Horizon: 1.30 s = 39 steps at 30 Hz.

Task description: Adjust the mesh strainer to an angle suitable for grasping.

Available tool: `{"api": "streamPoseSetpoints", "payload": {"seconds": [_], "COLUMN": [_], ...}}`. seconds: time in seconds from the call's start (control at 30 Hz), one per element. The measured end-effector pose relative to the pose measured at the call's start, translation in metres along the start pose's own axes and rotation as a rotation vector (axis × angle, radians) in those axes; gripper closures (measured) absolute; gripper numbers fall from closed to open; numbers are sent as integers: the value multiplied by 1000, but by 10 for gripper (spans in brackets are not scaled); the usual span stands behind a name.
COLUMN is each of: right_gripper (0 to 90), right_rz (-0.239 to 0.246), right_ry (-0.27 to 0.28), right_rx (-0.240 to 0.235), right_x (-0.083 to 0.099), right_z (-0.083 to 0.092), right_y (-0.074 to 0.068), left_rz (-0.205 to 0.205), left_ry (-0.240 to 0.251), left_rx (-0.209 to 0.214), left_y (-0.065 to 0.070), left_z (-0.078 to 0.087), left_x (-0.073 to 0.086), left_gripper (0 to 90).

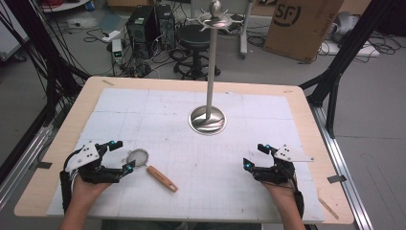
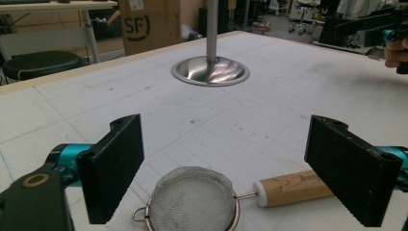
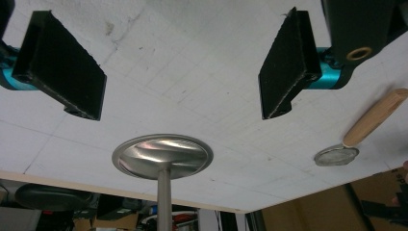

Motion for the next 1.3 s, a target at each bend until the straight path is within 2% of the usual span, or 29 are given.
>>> {"api": "streamPoseSetpoints", "payload": {"seconds": [0.23, 0.27, 0.47, 0.5, 0.63, 0.77, 0.8, 1.0, 1.03, 1.1, 1.3], "right_gripper": [156, 156, 156, 156, 156, 156, 156, 156, 156, 156, 156], "right_rz": [-6, -1, -2, 0, -2, -1, -3, -6, -7, -5, -3], "right_ry": [-21, -20, -10, -8, -19, -24, -25, -29, -31, -32, -39], "right_rx": [3, 2, 3, 2, 2, -1, -2, -4, -5, -6, -6], "right_x": [2, 2, 0, 0, 1, 1, 1, 2, 2, 2, 2], "right_z": [-1, -1, 0, 0, -2, -2, -2, -2, -2, -3, -3], "right_y": [1, 0, -2, -2, -1, -1, -1, -1, -1, -1, -1], "left_rz": [-5, -18, -24, -41, -41, -43, -46, -64, -64, -68, -97], "left_ry": [-12, -20, -14, -26, -31, -37, -43, -93, -113, -120, -183], "left_rx": [12, 20, 35, 35, 45, 68, 77, 149, 177, 184, 238], "left_y": [2, 3, 7, 8, 10, 13, 13, 20, 22, 24, 34], "left_z": [-1, -2, -2, -2, -4, -5, -6, -9, -11, -12, -20], "left_x": [0, 0, -3, -4, -5, -7, -7, -5, -5, -5, -5], "left_gripper": [143, 144, 146, 147, 164, 220, 278, 440, 463, 509, 623]}}
Point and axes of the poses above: each handheld gripper's, and its own axes: z roughly backward along the jaws, x roughly out of its underside, y roughly to its right, the point moved 2 cm from there along -z, roughly forward along the jaws, and after that the axes turned 5 degrees about -z, right-handed, at the moved point
